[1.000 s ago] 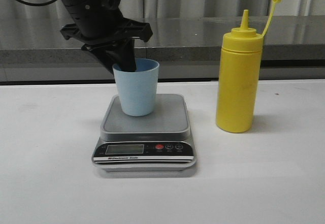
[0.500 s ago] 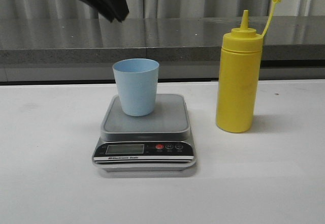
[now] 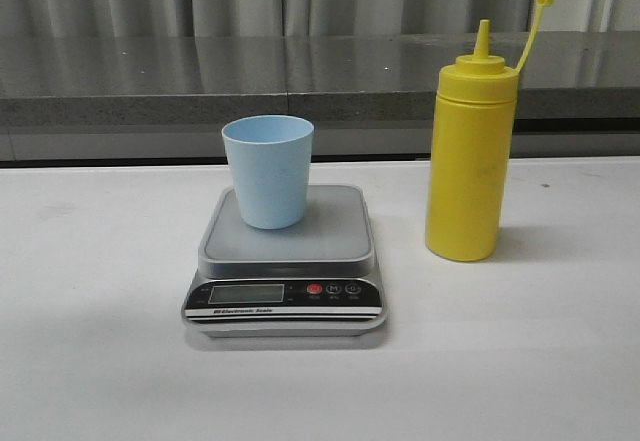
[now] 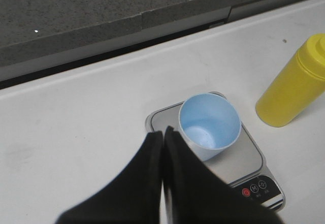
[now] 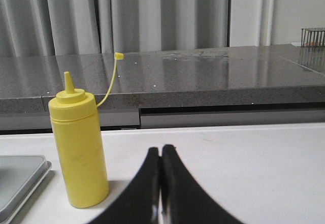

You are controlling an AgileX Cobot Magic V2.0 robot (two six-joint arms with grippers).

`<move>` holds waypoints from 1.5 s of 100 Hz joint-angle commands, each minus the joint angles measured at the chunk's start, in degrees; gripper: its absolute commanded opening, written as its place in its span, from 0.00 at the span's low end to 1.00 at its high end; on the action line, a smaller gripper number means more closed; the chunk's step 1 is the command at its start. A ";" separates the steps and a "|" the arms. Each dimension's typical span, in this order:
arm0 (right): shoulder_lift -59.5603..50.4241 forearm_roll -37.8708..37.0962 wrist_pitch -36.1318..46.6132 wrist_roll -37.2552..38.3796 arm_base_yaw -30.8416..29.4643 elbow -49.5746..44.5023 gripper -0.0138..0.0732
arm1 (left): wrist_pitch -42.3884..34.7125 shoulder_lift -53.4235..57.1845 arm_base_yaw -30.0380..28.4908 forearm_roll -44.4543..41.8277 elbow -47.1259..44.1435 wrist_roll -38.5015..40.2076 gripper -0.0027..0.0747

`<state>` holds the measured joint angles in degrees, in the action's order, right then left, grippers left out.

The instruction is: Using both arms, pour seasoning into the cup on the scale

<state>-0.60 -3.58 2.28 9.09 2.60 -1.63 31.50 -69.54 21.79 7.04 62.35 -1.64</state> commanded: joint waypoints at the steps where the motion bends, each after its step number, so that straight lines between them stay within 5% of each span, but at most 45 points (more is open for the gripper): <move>1: -1.25 -0.30 4.59 -0.01 -0.37 1.07 0.09 | -6.50 8.12 -1.54 0.55 -4.25 1.20 0.01; 63: -1.25 -0.25 6.01 -0.01 -0.37 1.19 0.09 | -8.22 45.96 -6.15 0.55 -33.91 1.20 0.01; 80: 0.41 -0.08 -0.01 -0.01 -0.37 3.87 0.09 | -8.12 53.26 -6.15 0.40 -37.25 1.20 0.01; 102: 8.58 -0.08 -9.24 -0.01 -0.37 13.31 0.09 | -8.12 56.32 -6.15 0.41 -37.61 1.20 0.01; 150: 35.58 -0.08 -7.18 -0.06 1.17 25.15 0.09 | -8.12 56.32 -6.15 0.41 -37.61 1.20 0.01</move>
<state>30.42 -3.58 -10.81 9.09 2.84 20.70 28.06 -12.66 15.69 7.04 23.22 -0.84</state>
